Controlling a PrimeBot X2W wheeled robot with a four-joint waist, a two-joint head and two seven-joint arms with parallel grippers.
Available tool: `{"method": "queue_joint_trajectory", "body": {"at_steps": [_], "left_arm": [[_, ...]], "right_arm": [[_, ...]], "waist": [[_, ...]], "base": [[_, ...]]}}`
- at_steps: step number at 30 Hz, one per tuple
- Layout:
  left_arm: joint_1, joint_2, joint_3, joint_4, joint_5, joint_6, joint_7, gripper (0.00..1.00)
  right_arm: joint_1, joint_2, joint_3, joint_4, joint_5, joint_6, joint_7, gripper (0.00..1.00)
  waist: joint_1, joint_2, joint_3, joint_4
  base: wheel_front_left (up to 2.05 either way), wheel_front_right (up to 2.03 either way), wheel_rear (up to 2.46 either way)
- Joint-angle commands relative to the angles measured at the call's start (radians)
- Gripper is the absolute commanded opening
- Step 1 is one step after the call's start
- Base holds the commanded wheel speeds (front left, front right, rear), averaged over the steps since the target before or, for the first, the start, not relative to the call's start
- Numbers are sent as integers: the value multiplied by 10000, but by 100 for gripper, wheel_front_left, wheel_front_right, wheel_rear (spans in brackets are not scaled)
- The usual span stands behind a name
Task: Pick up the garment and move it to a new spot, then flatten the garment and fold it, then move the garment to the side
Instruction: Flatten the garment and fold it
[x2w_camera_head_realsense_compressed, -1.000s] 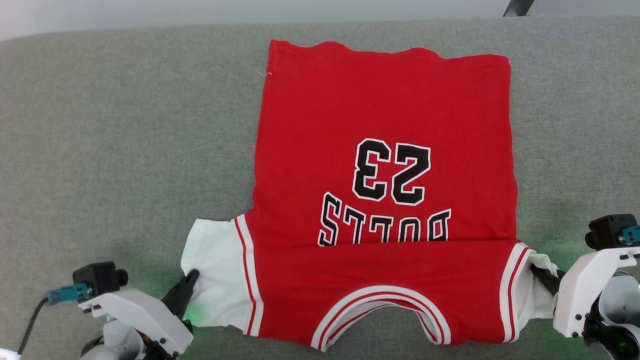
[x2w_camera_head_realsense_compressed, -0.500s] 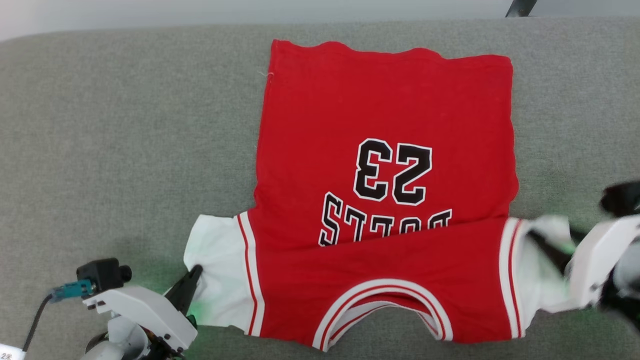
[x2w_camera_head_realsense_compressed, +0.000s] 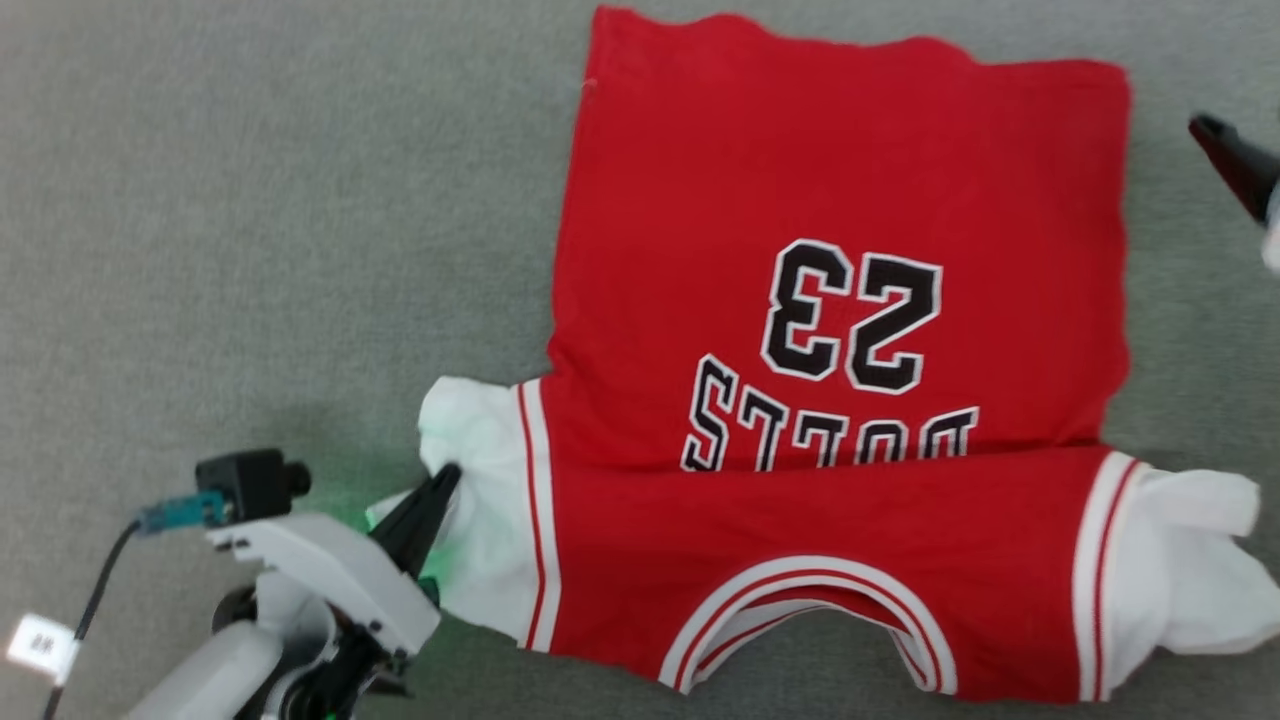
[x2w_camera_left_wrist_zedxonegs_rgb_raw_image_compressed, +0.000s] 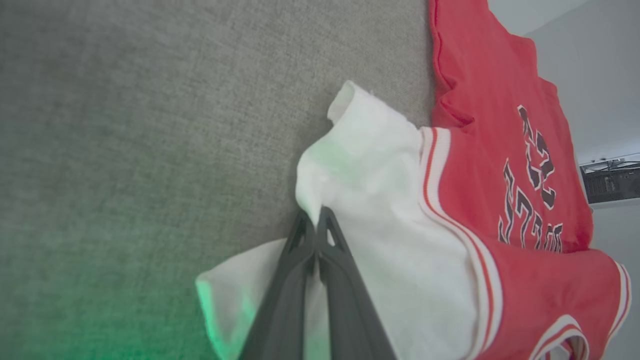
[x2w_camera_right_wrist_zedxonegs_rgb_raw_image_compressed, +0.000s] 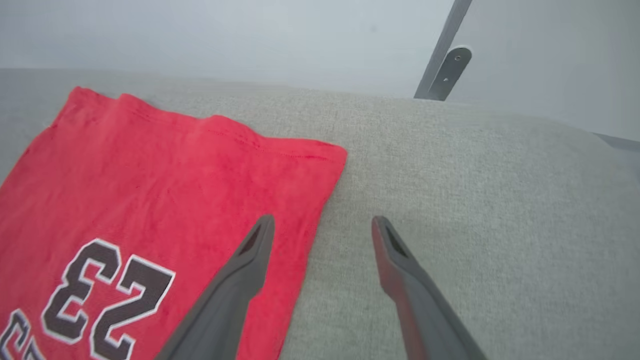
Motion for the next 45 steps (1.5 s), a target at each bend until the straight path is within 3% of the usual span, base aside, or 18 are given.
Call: {"method": "queue_joint_trajectory", "body": {"at_steps": [1,6,10,21,22,23,24,25,33,37,45], "left_arm": [[-165,-168,-115,104,69,12,119,0],[-749,-413,-287,323,278,-176,339,0],[-1031,-629,-399,654,381,-324,393,0],[-1012,-621,-414,1088,413,-436,325,0],[-1013,-618,-407,1077,414,-437,317,0],[-1015,-619,-402,1072,412,-436,310,0],[-1027,-627,-399,1063,412,-433,317,0],[-1057,-638,-399,1049,423,-451,317,0],[-1112,-911,20,1117,206,-640,-235,0],[-963,-1070,130,1163,104,-690,-506,0],[-591,-982,290,1309,9,-577,-738,0]], "right_arm": [[-443,84,159,367,-209,-11,-1,100],[-2405,-176,873,2651,-1528,-11,-169,100],[-3415,-164,789,4255,-2180,-11,-178,100],[-3924,13,752,6911,-2763,-11,102,100],[-3925,76,759,7012,-2742,-11,86,93],[-3939,140,789,7121,-2683,-11,68,39],[-3978,191,808,7202,-2622,-9,26,12],[-4020,219,799,7248,-2587,-8,-62,0],[-4049,260,493,7428,-2033,-11,-1103,0],[-3507,29,906,7196,-1457,-11,-1194,0],[-709,-1154,2456,4872,830,-11,-407,0]], "waist": [[0,-1,632,535],[0,-1,1292,1039],[0,-1,1543,1344],[0,-1,1661,1494],[0,-1,1664,1473],[0,-1,1656,1451],[0,-1,1649,1433],[0,-1,1639,1415],[0,-1,1036,1151],[0,-1,402,940],[0,-1,-763,267]], "base": [[0,0,0],[0,0,0],[0,0,0],[0,0,0],[0,0,0],[0,0,0],[0,0,0],[0,0,0],[0,0,0],[0,0,0],[0,0,0]]}}
